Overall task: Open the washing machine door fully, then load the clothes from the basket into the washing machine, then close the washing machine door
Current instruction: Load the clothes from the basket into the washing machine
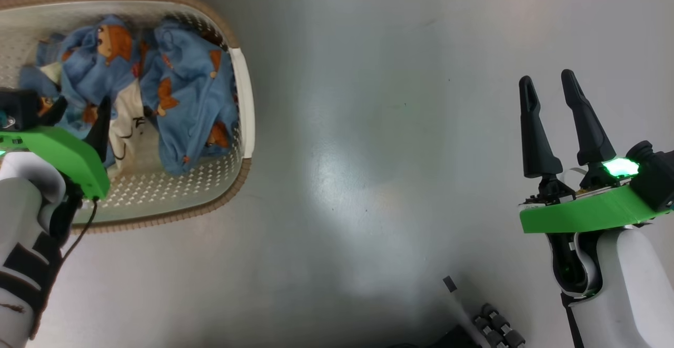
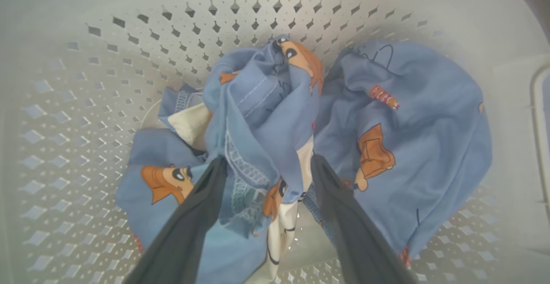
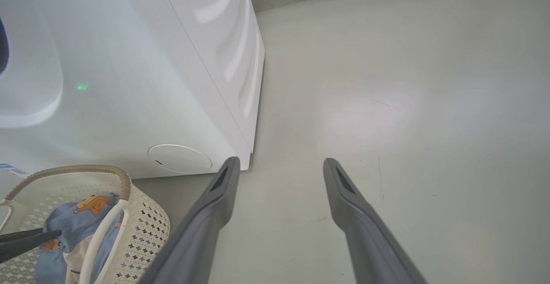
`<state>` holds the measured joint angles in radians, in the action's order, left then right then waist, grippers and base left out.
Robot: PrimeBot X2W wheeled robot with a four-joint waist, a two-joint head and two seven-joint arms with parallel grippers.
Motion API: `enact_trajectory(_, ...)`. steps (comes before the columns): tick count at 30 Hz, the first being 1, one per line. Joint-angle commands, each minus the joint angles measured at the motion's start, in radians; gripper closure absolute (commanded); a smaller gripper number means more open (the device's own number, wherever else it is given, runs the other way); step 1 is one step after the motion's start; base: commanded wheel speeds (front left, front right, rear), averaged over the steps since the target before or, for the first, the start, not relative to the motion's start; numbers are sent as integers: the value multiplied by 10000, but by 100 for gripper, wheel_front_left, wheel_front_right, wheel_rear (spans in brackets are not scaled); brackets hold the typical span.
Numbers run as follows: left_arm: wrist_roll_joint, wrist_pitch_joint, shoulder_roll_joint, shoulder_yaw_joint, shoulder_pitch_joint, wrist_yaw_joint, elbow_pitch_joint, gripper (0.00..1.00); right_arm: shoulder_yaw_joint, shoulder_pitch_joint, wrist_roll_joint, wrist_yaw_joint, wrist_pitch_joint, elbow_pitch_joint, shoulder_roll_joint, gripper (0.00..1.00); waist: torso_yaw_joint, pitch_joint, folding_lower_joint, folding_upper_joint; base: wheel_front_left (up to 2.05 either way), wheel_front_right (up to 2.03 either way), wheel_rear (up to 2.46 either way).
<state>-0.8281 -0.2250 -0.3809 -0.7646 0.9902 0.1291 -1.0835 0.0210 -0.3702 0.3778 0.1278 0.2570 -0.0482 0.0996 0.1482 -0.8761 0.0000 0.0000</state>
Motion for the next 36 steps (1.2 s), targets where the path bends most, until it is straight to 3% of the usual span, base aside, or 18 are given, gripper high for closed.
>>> enact_trajectory(1, -93, 28, -564, 37, 50, 15, -91, 0, 245, 200, -110, 29, 48, 236, -31, 0, 72, -82, 0, 0, 0, 0, 0)
enact_trajectory(17, -667, 265, -794, -1162, 598, 15, -858, 0, 618, 161, -82, 29, 48, 297, -68, 0, 438, -160, 0, 0, 0, 0, 0)
enact_trajectory(18, -722, 318, -799, -1223, 610, 15, -870, 11, 625, 169, -83, 29, 48, 307, -65, 0, 460, -160, 0, 0, 0, 0, 0)
enact_trajectory(19, -768, 366, -812, -1289, 630, 15, -879, 39, 623, 177, -83, 29, 48, 319, -63, 0, 475, -164, 0, 0, 0, 0, 0)
enact_trajectory(21, -868, 408, -832, -1397, 662, 15, -890, 62, 616, 189, -84, 29, 48, 333, -61, 0, 500, -155, 0, 0, 0, 0, 0)
enact_trajectory(22, -934, 439, -831, -1441, 669, 15, -885, 81, 611, 193, -86, 29, 48, 334, -60, 0, 506, -149, 0, 0, 0, 0, 0)
enact_trajectory(23, -1002, 468, -827, -1485, 676, 15, -877, 94, 604, 193, -90, 29, 48, 331, -61, 0, 507, -142, 0, 0, 0, 0, 0)
enact_trajectory(24, -1069, 481, -822, -1526, 680, 15, -872, 100, 596, 192, -94, 29, 48, 327, -64, 0, 504, -129, 0, 0, 0, 0, 0)
enact_trajectory(36, -2267, -240, -412, -1274, 95, 15, -730, 100, 421, 233, -110, 29, 48, 158, 31, 0, -58, 881, 0, 0, 0, 0, 0)
